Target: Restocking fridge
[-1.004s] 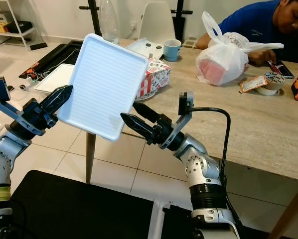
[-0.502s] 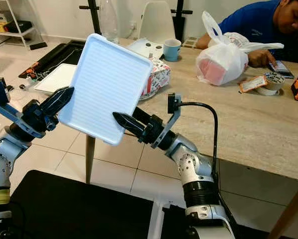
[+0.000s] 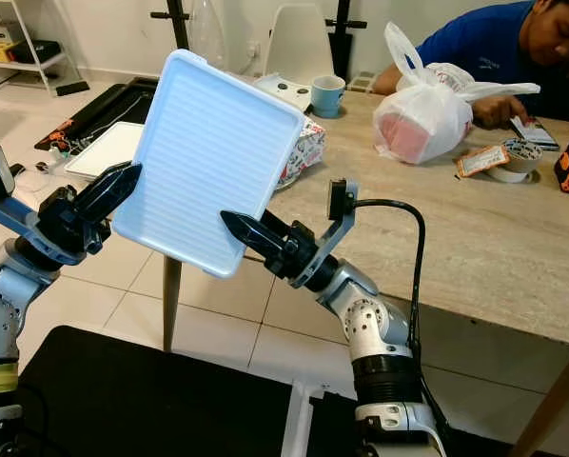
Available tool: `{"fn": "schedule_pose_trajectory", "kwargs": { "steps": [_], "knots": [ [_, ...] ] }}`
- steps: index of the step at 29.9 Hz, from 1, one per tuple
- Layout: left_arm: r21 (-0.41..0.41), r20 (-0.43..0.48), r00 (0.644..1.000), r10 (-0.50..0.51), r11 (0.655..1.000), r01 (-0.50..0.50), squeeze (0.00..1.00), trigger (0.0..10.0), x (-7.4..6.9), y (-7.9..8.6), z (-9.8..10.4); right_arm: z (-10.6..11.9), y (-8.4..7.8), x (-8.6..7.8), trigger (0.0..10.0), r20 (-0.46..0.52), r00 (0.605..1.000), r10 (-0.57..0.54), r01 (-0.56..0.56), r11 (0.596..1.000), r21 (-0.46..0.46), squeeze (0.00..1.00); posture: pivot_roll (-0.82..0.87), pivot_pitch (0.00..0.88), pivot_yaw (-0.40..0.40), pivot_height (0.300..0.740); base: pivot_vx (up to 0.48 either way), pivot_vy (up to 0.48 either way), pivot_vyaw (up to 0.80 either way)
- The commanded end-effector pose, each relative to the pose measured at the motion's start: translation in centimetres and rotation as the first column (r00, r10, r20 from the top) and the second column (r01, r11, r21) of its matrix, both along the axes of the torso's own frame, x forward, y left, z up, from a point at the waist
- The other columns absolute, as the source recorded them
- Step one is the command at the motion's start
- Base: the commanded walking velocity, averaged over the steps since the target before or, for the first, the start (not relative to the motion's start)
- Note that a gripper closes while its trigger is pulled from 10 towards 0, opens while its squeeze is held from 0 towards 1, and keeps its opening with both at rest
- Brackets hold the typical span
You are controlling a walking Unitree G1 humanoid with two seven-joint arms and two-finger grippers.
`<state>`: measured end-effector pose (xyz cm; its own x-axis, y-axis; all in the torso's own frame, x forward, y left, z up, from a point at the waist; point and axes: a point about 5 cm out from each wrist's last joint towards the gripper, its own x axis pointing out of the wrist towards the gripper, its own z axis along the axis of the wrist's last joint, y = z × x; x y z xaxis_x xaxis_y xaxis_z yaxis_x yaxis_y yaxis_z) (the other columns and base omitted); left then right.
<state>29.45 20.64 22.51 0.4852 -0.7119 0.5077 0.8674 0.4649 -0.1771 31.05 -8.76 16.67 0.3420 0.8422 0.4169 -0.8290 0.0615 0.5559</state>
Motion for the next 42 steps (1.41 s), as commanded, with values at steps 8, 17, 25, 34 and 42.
{"fn": "schedule_pose_trajectory", "kwargs": {
  "steps": [8, 17, 25, 34, 42],
  "knots": [
    [-0.052, -0.06, 0.995, 0.085, 0.995, -0.088, 1.0, 10.0, 0.7, 0.9, -0.8, 0.9, -0.7, 0.3, 0.0, 0.029, 0.998, -0.051, 0.05, 0.998, 0.035, 0.0, -0.07, 0.0, 0.017, 0.74, 0.0, 0.0, 0.0],
    [-0.145, -0.075, 0.992, 0.105, 0.983, -0.115, 1.0, 10.0, 0.7, 2.1, -1.2, 1.6, -2.4, 1.9, 0.0, 0.009, 0.98, -0.198, 0.197, 0.979, 0.058, 0.0, -0.07, 0.0, 0.019, 0.74, 0.0, 0.0, 0.0],
    [-0.19, -0.075, 0.997, -0.015, 0.982, 0.0, 1.0, 10.0, -0.4, 1.4, -2.2, 2.5, -3.1, 2.2, 0.0, 0.008, 0.972, -0.235, 0.232, 0.963, 0.136, 0.0, -0.06, 0.0, 0.017, 0.74, 0.0, 0.0, 0.0],
    [-0.299, -0.14, 0.977, -0.162, 0.947, 0.114, 0.2, 10.0, -0.9, -0.7, -4.1, 3.7, -2.7, 1.7, 0.0, 0.036, 0.982, -0.185, 0.171, 0.957, 0.234, 0.0, -0.06, 0.0, 0.018, 0.74, 0.0, 0.0, 0.0],
    [-0.38, -0.187, 0.937, -0.295, 0.901, 0.208, 0.0, 10.0, -1.2, -4.2, -6.0, 4.0, -1.3, 1.0, 0.0, 0.045, 0.993, -0.106, 0.09, 0.958, 0.274, 0.0, -0.06, 0.0, 0.013, 0.74, 0.0, 0.0, 0.0]
  ]
}}
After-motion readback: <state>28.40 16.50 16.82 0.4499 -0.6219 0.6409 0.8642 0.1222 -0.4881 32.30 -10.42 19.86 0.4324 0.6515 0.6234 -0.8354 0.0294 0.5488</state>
